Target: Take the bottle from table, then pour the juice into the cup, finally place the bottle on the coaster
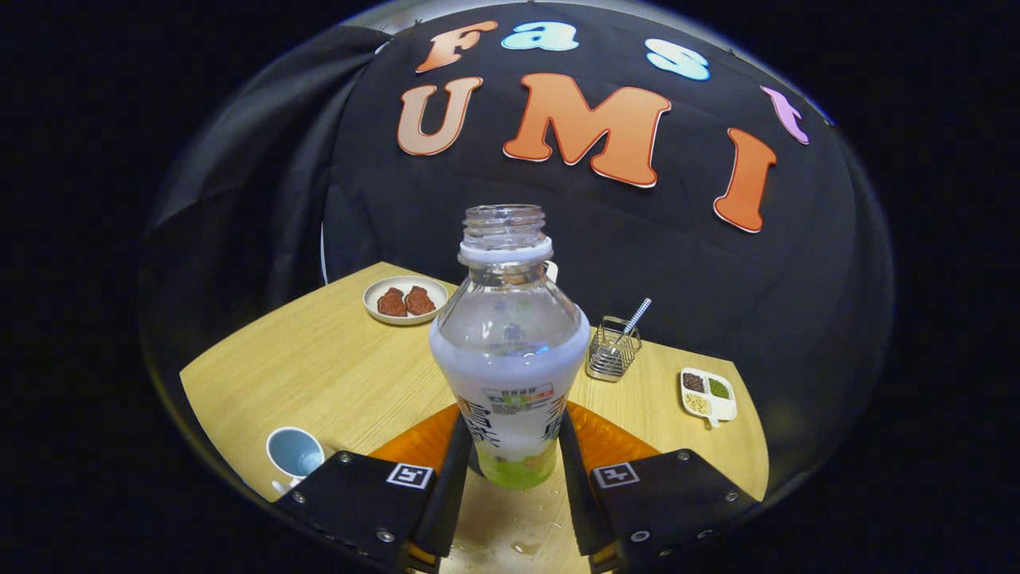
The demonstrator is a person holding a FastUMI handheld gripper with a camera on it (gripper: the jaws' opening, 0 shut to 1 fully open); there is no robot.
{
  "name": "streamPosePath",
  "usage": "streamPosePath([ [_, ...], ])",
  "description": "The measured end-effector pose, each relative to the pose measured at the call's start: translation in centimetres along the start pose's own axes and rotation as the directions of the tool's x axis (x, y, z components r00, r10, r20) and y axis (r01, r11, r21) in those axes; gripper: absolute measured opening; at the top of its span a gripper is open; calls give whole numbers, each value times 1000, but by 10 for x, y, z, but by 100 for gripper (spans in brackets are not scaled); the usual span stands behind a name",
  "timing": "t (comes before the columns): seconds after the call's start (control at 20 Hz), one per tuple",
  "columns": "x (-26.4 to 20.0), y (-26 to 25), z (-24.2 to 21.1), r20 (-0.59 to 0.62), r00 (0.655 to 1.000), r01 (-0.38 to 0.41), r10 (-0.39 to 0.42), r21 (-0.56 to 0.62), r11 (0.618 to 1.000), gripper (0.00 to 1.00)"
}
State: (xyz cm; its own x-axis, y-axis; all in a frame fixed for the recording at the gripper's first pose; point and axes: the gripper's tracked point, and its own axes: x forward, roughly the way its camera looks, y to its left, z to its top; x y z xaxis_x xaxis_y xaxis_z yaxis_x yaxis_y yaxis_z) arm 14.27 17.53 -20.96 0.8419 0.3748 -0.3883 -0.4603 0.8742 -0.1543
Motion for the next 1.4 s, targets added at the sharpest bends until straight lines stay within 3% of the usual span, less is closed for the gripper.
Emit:
streamPosePath([
  [0.3, 55, 6, -25, 17, 999, -53, 52, 122, 991, 58],
  [0.45, 73, 1, -45, -5, 999, -40, 41, 127, 991, 58],
  [0.7, 85, 0, -73, -45, 998, -41, 49, 153, 987, 58],
  [1.0, 80, 0, -76, -22, 998, -50, 53, 144, 988, 59],
  [1.2, 72, 2, -70, 4, 998, -59, 59, 145, 988, 66],
  [1.4, 56, -2, -64, 14, 999, -47, 45, 146, 988, 90],
])
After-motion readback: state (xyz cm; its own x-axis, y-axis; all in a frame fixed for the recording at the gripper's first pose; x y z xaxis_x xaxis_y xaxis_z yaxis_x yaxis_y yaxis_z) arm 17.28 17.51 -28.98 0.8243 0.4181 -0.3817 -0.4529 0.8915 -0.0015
